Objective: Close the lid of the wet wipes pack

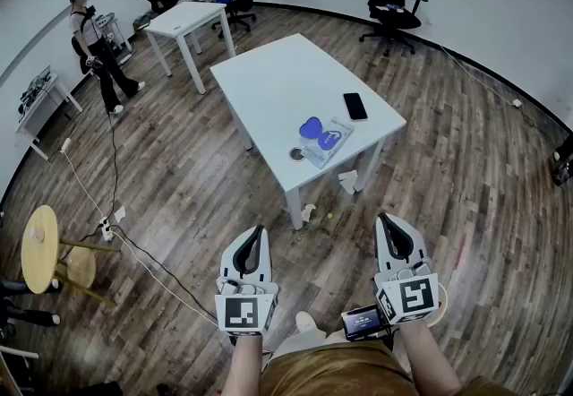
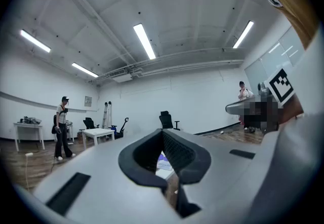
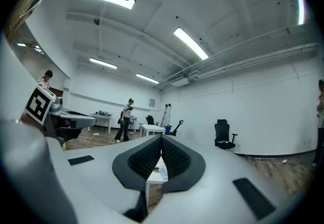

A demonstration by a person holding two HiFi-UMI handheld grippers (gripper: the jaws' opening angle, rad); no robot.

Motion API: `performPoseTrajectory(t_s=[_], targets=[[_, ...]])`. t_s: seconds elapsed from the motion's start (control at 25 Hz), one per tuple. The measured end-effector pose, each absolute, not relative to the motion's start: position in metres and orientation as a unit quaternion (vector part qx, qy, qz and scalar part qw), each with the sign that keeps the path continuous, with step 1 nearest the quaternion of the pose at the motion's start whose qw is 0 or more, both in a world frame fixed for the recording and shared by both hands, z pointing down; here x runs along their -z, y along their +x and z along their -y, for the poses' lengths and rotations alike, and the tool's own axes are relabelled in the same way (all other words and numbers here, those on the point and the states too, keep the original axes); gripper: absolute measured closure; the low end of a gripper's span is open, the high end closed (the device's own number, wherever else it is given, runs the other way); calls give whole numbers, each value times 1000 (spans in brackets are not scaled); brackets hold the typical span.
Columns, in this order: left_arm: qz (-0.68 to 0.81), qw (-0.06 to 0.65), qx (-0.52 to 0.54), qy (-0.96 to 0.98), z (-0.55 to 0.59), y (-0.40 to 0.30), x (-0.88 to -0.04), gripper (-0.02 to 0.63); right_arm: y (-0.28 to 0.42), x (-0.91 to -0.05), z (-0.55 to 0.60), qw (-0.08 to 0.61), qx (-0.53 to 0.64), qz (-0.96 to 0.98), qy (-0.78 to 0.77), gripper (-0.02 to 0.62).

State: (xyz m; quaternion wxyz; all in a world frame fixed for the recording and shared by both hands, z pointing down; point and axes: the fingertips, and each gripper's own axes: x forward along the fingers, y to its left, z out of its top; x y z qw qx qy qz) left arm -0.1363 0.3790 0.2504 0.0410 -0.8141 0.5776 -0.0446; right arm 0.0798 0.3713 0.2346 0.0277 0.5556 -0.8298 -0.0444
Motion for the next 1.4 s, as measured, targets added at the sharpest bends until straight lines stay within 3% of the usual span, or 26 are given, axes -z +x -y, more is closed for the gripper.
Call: performPoseTrajectory(t_s=[0.6, 1.4], targets=[[-578, 43, 42, -814, -362, -142, -250, 600, 77, -238, -361, 23, 36, 828, 559, 588], [-582, 34, 47, -811, -248, -117, -268, 600, 83, -253, -248, 20, 30, 845, 533, 588]])
